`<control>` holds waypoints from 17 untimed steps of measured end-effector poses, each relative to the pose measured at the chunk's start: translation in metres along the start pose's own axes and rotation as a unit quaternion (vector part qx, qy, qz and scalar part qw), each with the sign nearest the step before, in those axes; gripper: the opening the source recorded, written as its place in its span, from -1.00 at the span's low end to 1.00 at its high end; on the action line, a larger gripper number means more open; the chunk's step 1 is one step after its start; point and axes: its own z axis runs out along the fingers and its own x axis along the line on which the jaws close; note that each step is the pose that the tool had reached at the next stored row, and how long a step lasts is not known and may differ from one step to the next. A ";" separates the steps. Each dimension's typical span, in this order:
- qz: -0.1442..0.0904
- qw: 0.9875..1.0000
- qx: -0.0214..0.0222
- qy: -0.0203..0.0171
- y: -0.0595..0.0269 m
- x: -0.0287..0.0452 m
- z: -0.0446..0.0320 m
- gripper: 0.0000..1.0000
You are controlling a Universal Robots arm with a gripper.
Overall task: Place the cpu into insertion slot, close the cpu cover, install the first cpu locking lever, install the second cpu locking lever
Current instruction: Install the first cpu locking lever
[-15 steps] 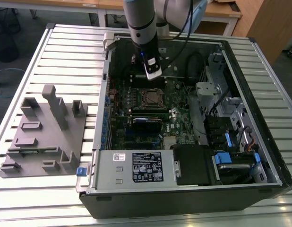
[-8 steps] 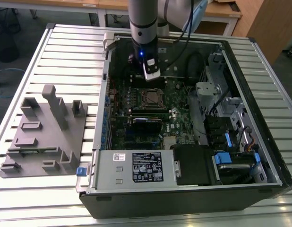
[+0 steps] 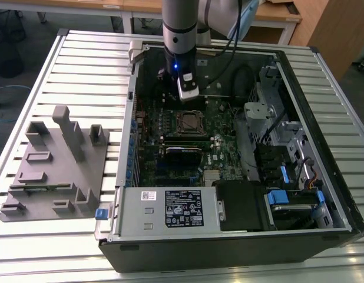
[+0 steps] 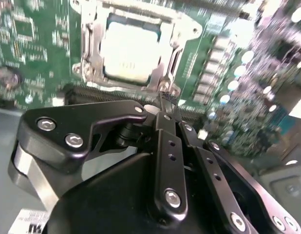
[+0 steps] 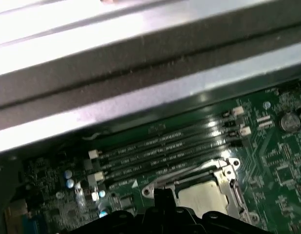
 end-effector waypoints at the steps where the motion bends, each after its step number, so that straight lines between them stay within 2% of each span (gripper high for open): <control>1: -0.001 1.000 0.008 -0.002 0.0000 0.0000 0.0001 -0.80; 2: -0.001 1.000 0.011 -0.002 0.0000 -0.0001 0.0001 -0.80; 7: -0.004 1.000 0.011 -0.002 0.0010 -0.0029 0.0003 -0.80; 17: -0.016 1.000 0.010 0.001 0.0088 -0.0274 0.0023 -0.80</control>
